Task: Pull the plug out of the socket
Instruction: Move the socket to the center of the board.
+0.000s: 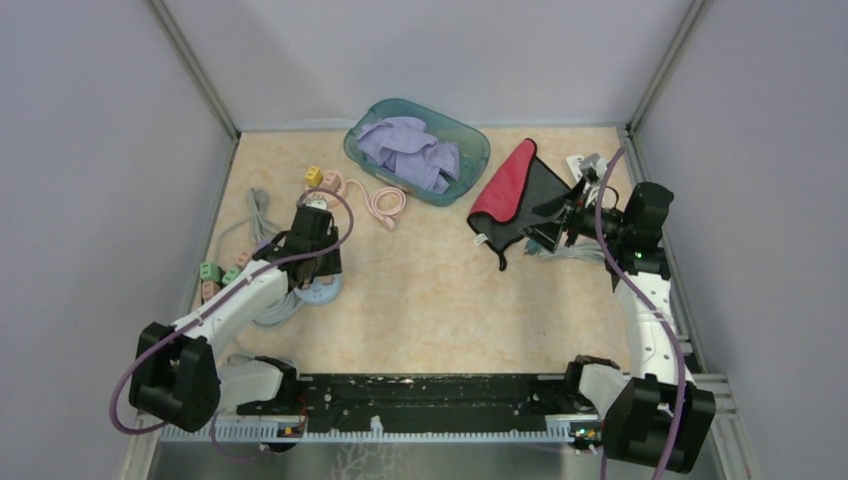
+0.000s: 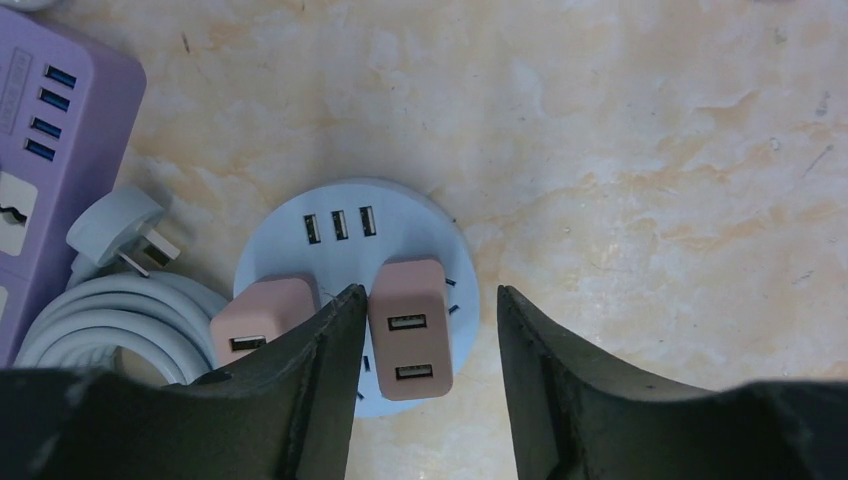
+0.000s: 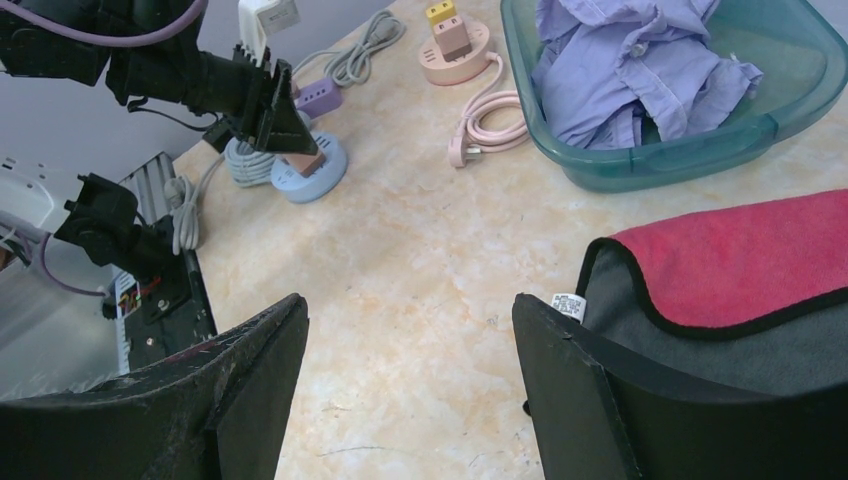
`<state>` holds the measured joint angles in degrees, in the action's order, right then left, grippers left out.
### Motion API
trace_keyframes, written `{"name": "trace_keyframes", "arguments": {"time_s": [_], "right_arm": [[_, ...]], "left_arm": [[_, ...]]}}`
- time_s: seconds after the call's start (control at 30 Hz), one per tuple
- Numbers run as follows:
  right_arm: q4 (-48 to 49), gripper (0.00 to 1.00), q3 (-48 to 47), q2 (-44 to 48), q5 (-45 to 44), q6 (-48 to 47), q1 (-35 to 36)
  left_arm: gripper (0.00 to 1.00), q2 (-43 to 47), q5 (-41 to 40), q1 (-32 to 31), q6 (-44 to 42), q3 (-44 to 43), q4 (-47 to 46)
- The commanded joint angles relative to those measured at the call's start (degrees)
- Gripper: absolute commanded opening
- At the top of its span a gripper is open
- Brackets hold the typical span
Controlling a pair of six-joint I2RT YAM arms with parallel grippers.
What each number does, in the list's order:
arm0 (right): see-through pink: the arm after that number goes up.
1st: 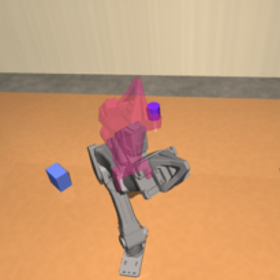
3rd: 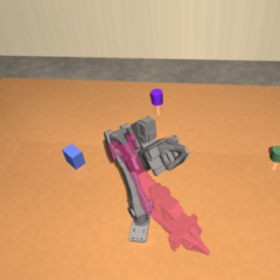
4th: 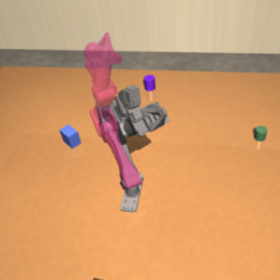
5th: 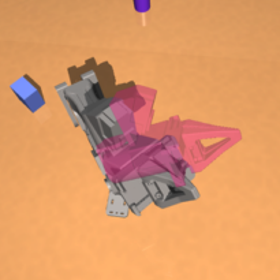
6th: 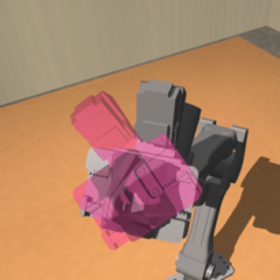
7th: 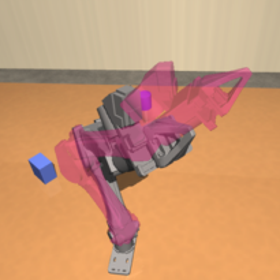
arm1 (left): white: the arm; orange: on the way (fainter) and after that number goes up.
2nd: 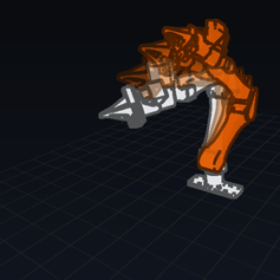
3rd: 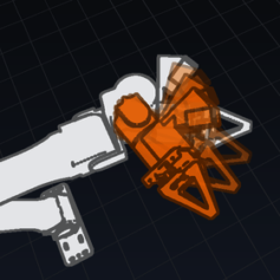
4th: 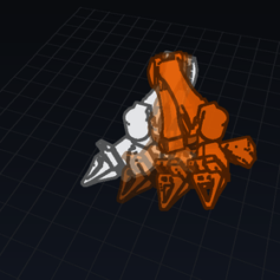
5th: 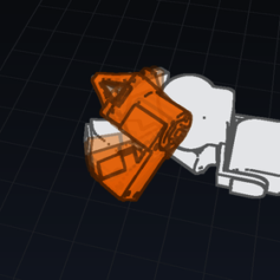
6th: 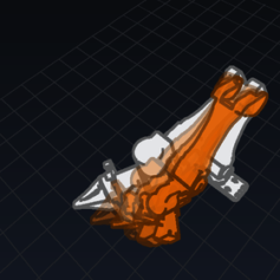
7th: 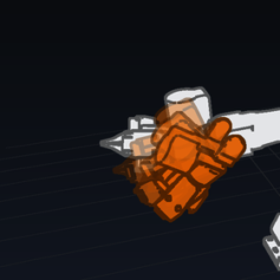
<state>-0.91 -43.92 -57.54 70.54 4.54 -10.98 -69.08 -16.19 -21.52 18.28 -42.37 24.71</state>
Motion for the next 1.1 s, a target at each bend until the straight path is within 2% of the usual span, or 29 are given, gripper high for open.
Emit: {"name": "trace_keyframes", "arguments": {"time_s": [0.0, 0.1, 0.17, 0.3, 0.37, 0.5, 0.63, 0.77, 0.93, 1.07], "right_arm": [[1.26, 0.75, -1.12, 0.41, 0.43, -1.11, 0.46], [1.17, 0.75, -1.17, 0.41, 0.42, -1.11, 0.50], [1.17, 0.75, -1.17, 0.41, 0.35, -1.17, 0.50], [1.15, 0.75, -1.12, 0.47, 0.37, -1.17, 0.52], [1.24, 0.75, -1.10, 0.41, 0.34, -1.14, 0.52], [1.24, 0.75, -1.08, 0.38, 0.30, -1.13, 0.57], [1.43, 0.75, -0.98, 0.08, 0.30, -1.11, 0.61], [1.51, 0.75, -0.90, -0.10, 0.17, -1.12, 0.61], [1.46, 0.75, -0.90, -0.21, 0.17, -1.11, 0.73], [1.51, 0.75, -0.90, -0.09, 0.15, -1.19, 0.70]], "left_arm": [[0.56, -2.43, -3.06, 0.48, 2.44, -0.96, 2.44], [0.57, -4.15, -2.89, 0.48, 2.91, -1.70, 3.85], [0.52, -4.66, -2.48, 0.43, 2.86, -1.84, 4.03], [0.33, -4.69, -0.01, 0.47, 2.09, -1.94, 3.62], [0.20, -4.59, 2.53, 0.42, 1.26, -2.35, 3.33], [0.05, -3.90, 10.76, 0.34, -2.12, -3.46, 1.94], [0.01, -2.13, 17.24, -1.52, -4.49, -3.60, -0.84], [0.01, -1.08, 21.19, -6.77, -6.08, -3.96, -3.37], [0.01, -3.05, 20.74, -17.29, -6.03, -5.14, -7.60], [0.01, -6.29, 18.91, -23.12, -5.80, -6.27, -10.58]]}}
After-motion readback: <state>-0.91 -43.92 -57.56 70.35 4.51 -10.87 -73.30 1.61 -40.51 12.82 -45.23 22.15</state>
